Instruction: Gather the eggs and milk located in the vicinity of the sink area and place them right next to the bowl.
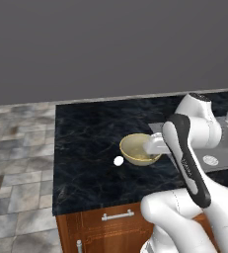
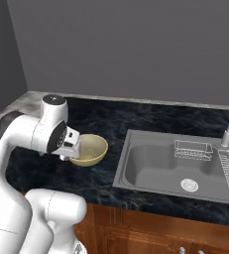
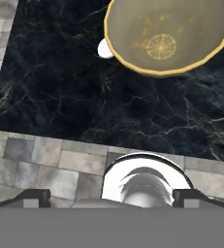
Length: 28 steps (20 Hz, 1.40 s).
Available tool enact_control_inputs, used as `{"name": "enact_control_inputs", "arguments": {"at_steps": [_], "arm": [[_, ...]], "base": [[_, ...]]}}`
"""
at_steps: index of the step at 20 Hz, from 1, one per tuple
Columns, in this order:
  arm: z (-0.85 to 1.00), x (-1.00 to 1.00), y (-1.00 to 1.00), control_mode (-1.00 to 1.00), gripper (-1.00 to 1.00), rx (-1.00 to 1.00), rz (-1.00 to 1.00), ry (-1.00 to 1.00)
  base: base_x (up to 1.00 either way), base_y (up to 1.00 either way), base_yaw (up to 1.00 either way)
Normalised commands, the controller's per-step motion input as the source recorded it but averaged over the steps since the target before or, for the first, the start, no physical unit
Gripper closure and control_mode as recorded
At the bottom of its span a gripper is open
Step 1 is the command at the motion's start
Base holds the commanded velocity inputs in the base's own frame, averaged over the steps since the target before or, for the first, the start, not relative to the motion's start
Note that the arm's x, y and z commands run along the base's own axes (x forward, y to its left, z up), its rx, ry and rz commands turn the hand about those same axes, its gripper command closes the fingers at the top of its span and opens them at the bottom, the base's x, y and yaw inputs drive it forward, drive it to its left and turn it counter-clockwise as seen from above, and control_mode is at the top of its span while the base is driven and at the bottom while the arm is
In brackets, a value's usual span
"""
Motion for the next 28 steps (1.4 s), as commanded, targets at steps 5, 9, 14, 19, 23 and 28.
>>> {"name": "enact_control_inputs", "arguments": {"at_steps": [5,9,14,19,23,28], "arm": [[0.29,-0.42,0.00,-1.00,-1.00,-0.11,0.00,-0.03],[0.26,-0.28,0.00,-1.00,-1.00,-0.14,-0.05,0.02],[0.01,0.00,-0.02,-1.00,-1.00,-0.18,-0.11,0.07],[-0.09,0.00,-0.04,-1.00,-1.00,-0.01,-0.03,0.01],[0.00,0.00,0.00,-1.00,-1.00,0.00,0.00,0.00],[0.00,-0.01,-0.01,-1.00,-1.00,0.00,0.00,0.00]], "base": [[0.00,0.00,0.00],[0.00,0.00,0.00],[0.00,0.00,0.00],[0.00,0.00,0.00],[0.00,0.00,0.00],[0.00,0.00,0.00]]}}
